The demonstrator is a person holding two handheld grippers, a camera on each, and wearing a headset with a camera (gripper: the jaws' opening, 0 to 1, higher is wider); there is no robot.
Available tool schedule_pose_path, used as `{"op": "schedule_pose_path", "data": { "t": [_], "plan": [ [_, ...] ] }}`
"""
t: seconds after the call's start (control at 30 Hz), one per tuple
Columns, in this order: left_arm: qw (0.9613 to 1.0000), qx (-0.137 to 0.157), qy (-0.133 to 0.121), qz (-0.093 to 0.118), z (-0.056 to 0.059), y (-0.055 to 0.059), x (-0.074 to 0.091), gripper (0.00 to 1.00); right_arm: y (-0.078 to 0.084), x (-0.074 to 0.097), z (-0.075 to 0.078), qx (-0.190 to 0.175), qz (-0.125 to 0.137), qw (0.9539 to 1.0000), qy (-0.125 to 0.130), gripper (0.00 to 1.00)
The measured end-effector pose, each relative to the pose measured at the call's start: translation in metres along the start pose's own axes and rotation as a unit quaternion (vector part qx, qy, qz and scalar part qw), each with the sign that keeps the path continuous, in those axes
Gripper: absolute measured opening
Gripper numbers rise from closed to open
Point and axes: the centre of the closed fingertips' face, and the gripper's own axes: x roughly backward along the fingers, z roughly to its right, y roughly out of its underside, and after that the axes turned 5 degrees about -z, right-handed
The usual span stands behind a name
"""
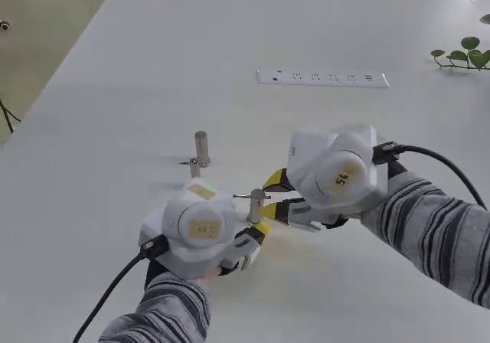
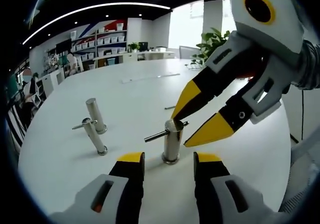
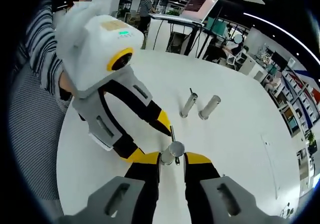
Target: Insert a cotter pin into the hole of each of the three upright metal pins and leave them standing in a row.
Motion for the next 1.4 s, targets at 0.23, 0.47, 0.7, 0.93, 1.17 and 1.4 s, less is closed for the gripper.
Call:
{"op": "schedule_pose_path", "data": {
  "t": [0.23,0.47,0.7,0.93,1.17,1.4],
  "plan": [
    [0.9998,0.005,0.01,0.014,0.002,-0.006,0.011,0.46,-0.004,-0.006,0.005,-0.04,0.015,0.9989,-0.018,0.13],
    [0.9993,0.013,0.019,0.029,0.003,-0.011,0.023,0.56,-0.003,-0.011,0.005,-0.055,0.019,0.9979,-0.028,0.1],
    [0.9985,0.013,0.021,0.049,0.001,-0.018,0.04,0.68,-0.007,-0.01,0.002,-0.103,0.035,0.9924,-0.058,0.08],
    [0.9982,0.017,0.01,0.057,-0.008,-0.014,0.059,0.81,-0.006,-0.01,0.003,-0.089,0.025,0.994,-0.059,0.08],
    [0.9973,0.023,-0.003,0.07,-0.021,-0.015,0.071,0.91,-0.011,-0.011,0.015,-0.092,0.026,0.994,-0.053,0.08],
    [0.9967,0.016,-0.013,0.078,-0.028,-0.018,0.077,0.97,-0.017,-0.013,0.03,-0.094,0.024,0.9942,-0.045,0.08]
  ]
}}
